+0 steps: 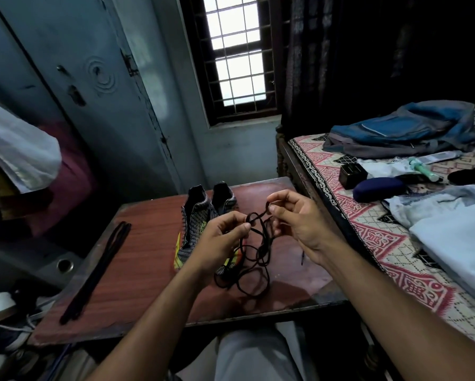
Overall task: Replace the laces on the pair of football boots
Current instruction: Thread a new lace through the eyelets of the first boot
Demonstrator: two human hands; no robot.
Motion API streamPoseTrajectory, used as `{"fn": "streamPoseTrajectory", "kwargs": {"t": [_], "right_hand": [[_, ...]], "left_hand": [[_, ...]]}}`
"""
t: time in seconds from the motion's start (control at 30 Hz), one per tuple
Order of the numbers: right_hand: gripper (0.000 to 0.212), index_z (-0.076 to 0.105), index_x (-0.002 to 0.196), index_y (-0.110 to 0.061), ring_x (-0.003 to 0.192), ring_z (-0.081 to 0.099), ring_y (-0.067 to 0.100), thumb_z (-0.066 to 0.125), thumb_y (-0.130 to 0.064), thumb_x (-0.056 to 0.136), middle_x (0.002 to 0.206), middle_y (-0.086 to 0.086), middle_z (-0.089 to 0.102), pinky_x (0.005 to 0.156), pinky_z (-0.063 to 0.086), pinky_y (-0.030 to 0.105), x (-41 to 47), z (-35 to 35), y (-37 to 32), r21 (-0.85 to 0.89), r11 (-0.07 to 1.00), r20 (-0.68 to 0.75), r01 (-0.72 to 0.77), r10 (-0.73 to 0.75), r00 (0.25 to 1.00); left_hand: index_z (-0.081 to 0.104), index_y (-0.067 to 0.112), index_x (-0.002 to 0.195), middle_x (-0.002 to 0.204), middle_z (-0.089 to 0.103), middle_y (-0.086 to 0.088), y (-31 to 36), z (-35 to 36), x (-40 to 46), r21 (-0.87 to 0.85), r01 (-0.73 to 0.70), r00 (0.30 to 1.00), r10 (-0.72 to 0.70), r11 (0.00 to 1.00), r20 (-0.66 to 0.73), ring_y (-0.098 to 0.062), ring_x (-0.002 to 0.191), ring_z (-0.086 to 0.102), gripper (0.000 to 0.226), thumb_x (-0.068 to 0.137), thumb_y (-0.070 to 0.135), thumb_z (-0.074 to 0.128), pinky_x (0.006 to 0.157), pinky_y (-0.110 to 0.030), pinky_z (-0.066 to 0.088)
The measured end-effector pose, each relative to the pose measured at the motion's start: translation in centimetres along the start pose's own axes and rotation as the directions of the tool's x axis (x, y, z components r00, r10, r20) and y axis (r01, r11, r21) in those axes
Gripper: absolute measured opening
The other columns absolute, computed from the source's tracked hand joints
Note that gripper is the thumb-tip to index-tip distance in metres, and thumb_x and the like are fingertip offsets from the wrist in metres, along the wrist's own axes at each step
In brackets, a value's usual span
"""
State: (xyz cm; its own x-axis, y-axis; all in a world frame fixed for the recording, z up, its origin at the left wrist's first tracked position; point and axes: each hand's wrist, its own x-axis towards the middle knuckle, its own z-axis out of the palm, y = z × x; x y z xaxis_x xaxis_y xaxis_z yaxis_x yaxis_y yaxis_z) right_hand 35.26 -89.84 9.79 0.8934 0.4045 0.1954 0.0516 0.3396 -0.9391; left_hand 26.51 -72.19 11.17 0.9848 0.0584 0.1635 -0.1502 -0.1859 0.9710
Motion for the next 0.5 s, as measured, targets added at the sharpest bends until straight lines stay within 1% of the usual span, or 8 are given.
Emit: {"fn": "streamPoseTrajectory", "kwargs": {"t": [0.1, 0.17, 0.23, 0.3, 0.33, 0.37, 0.43, 0.5], "right_hand": [[0.023, 0.072, 0.104, -0.013, 0.067, 0.061, 0.017, 0.062, 0.006, 0.095, 0.081, 0.005, 0.067, 0.054, 0.051, 0.028, 0.1, -0.1, 0.5, -0.105, 0.994, -0.003, 0.003, -0.004, 1.0], [0.029, 0.076, 0.105, -0.02, 0.07, 0.064, 0.019, 0.065, 0.004, 0.093, 0.081, 0.007, 0.071, 0.059, 0.054, 0.032, 0.1, -0.3, 0.8, -0.246, 0.969, 0.021, 0.025, -0.02, 1.0], [0.029, 0.077, 0.102, -0.028, 0.07, 0.067, 0.013, 0.072, -0.001, 0.09, 0.084, 0.0, 0.075, 0.067, 0.058, 0.032, 0.2, -0.5, 1.2, -0.52, 0.845, 0.039, 0.123, -0.121, 0.992], [0.024, 0.076, 0.1, -0.029, 0.075, 0.07, 0.004, 0.079, -0.009, 0.087, 0.09, -0.01, 0.075, 0.072, 0.058, 0.024, 0.2, -0.5, 1.4, -0.697, 0.686, 0.057, 0.211, -0.24, 0.969], [0.022, 0.077, 0.101, -0.028, 0.078, 0.07, 0.002, 0.08, -0.012, 0.086, 0.093, -0.013, 0.074, 0.072, 0.056, 0.019, 0.1, -0.5, 1.5, -0.72, 0.654, 0.054, 0.232, -0.28, 0.958], [0.021, 0.077, 0.103, -0.026, 0.08, 0.07, 0.0, 0.081, -0.014, 0.086, 0.096, -0.014, 0.074, 0.073, 0.055, 0.017, 0.1, -0.4, 1.4, -0.714, 0.656, 0.04, 0.245, -0.31, 0.95], [0.018, 0.078, 0.105, -0.019, 0.083, 0.072, 0.001, 0.08, -0.015, 0.088, 0.099, -0.011, 0.075, 0.074, 0.055, 0.016, 0.1, -0.5, 1.2, -0.649, 0.72, -0.02, 0.245, -0.338, 0.941], [0.01, 0.078, 0.099, -0.016, 0.085, 0.074, 0.006, 0.078, -0.012, 0.09, 0.094, -0.006, 0.077, 0.077, 0.058, 0.022, 0.0, -0.4, 1.0, -0.581, 0.778, -0.071, 0.24, -0.342, 0.937]], "left_hand": [[0.065, 0.008, 0.093, 0.069, 0.053, 0.002, -0.3, -0.3, 0.0, -0.006, 0.015, 1.0, -0.015, 1.0, -0.016, 0.001, 0.048, 0.039, 0.011, 0.101, 0.003, 0.059, 0.046, -0.011, 0.031], [0.064, 0.009, 0.09, 0.07, 0.053, 0.001, -0.4, -0.2, -0.1, 0.007, 0.017, 1.0, -0.017, 1.0, -0.018, 0.001, 0.05, 0.042, 0.013, 0.101, 0.003, 0.059, 0.048, -0.011, 0.034], [0.064, 0.011, 0.088, 0.071, 0.055, 0.003, -0.6, -0.6, -0.1, 0.043, 0.009, 1.0, -0.009, 0.999, -0.01, 0.0, 0.054, 0.045, 0.015, 0.101, 0.005, 0.06, 0.052, -0.011, 0.036], [0.064, 0.013, 0.086, 0.07, 0.058, 0.005, -0.8, -1.2, 0.0, 0.09, 0.01, 1.0, -0.011, 0.996, 0.003, -0.002, 0.057, 0.046, 0.016, 0.101, 0.009, 0.062, 0.054, -0.013, 0.036], [0.065, 0.012, 0.086, 0.071, 0.059, 0.004, -1.0, -1.7, 0.0, 0.114, 0.01, 1.0, -0.011, 0.993, 0.007, -0.006, 0.06, 0.046, 0.015, 0.101, 0.013, 0.064, 0.055, -0.016, 0.036], [0.066, 0.01, 0.087, 0.073, 0.06, 0.003, -1.2, -2.2, 0.2, 0.147, 0.004, 1.0, -0.004, 0.989, -0.001, -0.008, 0.062, 0.046, 0.016, 0.101, 0.016, 0.064, 0.056, -0.019, 0.036], [0.068, 0.009, 0.088, 0.07, 0.059, 0.009, -1.5, -3.3, 0.4, 0.205, -0.018, 0.998, 0.032, 0.979, -0.063, -0.004, 0.061, 0.047, 0.015, 0.101, 0.016, 0.065, 0.058, -0.019, 0.036], [0.072, 0.013, 0.091, 0.065, 0.058, 0.017, -1.9, -4.7, 0.6, 0.313, -0.016, 0.984, 0.071, 0.95, -0.164, 0.004, 0.057, 0.045, 0.012, 0.1, 0.017, 0.066, 0.058, -0.017, 0.035]]}}
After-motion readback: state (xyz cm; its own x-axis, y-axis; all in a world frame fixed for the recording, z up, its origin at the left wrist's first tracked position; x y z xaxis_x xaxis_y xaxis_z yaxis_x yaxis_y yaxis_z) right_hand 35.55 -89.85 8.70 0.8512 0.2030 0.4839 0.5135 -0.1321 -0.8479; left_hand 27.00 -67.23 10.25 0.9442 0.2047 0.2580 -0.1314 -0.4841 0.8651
